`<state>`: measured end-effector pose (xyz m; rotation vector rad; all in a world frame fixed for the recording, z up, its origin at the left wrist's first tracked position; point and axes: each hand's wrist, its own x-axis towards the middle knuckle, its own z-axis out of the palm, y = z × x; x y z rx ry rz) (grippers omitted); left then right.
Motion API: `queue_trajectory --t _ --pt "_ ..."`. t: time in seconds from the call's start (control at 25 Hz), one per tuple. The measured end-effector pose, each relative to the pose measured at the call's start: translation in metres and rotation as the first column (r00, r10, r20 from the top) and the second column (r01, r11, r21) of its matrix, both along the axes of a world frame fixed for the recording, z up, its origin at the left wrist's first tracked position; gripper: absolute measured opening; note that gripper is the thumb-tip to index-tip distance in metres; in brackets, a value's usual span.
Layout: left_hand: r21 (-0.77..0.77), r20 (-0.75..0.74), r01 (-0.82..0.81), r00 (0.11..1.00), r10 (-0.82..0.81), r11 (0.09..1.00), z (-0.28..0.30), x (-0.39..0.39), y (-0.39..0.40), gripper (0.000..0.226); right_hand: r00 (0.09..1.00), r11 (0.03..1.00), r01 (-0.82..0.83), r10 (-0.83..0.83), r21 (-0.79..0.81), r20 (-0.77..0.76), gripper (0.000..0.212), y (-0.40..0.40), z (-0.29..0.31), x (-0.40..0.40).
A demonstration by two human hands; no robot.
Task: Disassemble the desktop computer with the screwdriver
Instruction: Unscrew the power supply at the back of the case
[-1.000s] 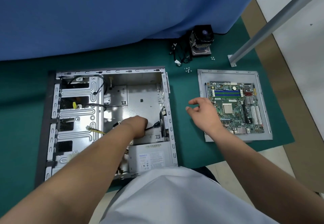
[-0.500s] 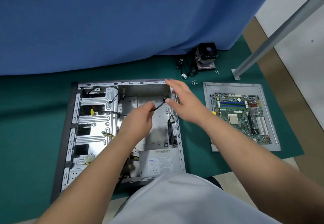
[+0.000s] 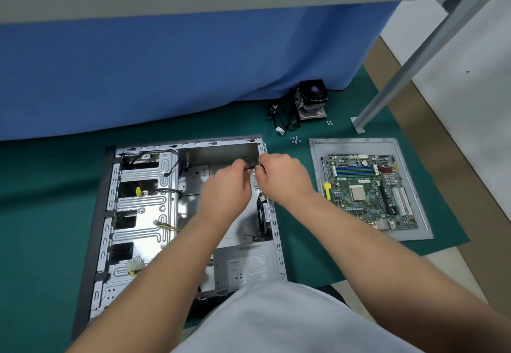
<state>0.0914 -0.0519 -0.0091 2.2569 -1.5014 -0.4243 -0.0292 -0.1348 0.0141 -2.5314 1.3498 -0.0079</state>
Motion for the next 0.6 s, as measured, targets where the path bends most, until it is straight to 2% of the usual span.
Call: queue_trajectory --t 0.16,0.32,0.4,0.52,0.6 --pt "0.047 -0.067 0.086 0.994 -0.083 0.995 -0.004 0.02 -0.008 0.028 0.994 0.997 -0.081 0.08 0.018 0.078 0.019 0.001 0.008 -0.008" --pt "-0.078 -0.284 -0.007 0.959 -0.015 0.997 0.0 0.019 -0.009 0.023 0.987 0.996 -0.078 0.073 0.032 0.14 0.023 0.008 0.013 -0.008" --pt "-0.064 -0.291 0.029 0.956 -0.046 0.998 0.001 0.023 -0.006 0.022 0.992 0.998 -0.055 0.051 0.026 0.111 0.023 -0.001 0.016 -0.017" --pt "0.037 -0.306 0.145 0.943 -0.127 0.989 0.003 0.024 -0.008 0.025 0.999 0.999 -0.035 0.035 0.004 0.036 0.019 -0.01 0.021 -0.027" --pt "0.038 -0.242 0.151 0.96 -0.137 0.988 0.003 0.022 -0.011 0.028 1.0 0.999 -0.022 0.022 -0.027 -0.013 0.015 -0.005 0.021 -0.024"
